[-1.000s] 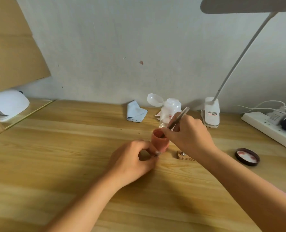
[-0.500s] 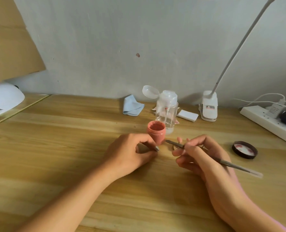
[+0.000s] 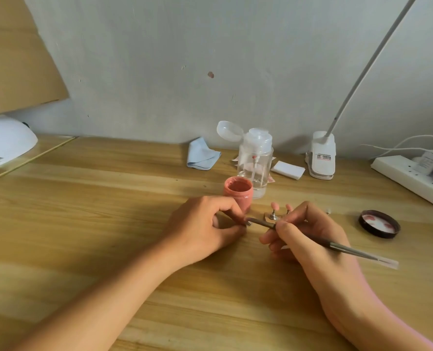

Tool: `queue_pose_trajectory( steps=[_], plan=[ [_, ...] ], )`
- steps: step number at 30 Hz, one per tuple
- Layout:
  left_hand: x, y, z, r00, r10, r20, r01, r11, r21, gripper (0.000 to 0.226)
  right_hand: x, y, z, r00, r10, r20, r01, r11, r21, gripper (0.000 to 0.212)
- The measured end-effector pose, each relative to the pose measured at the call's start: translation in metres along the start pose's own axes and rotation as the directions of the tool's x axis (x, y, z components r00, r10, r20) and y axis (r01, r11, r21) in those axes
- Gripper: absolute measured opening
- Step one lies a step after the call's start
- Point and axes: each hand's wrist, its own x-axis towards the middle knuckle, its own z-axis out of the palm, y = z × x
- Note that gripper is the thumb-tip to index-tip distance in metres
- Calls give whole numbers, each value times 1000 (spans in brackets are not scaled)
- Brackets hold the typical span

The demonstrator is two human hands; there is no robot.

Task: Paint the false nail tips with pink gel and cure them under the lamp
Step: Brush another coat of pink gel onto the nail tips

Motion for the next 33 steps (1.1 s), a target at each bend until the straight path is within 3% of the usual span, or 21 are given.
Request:
queue_pose_trajectory(
  steps=[9,23,27,33],
  plan=[
    [0,0,-1,999,33,2,-33,999,-17,15,-3,-1,-3,997,-52,-64,50,998,-29,13],
    [-1,4,-2,1000,23,3,-23,1000,-15,11,-2,0,1,998,-57,0,57,993,-108,12],
    [-1,6,-2,999,31,8,-30,999,-17,12,-2,-1,-1,996,-66,-67,61,995,-76,13],
    [-1,6,-3,1000,10,2,-10,1000,-1,10,-5,-7,6,998,-63,8,63,990,-124,16]
  ],
)
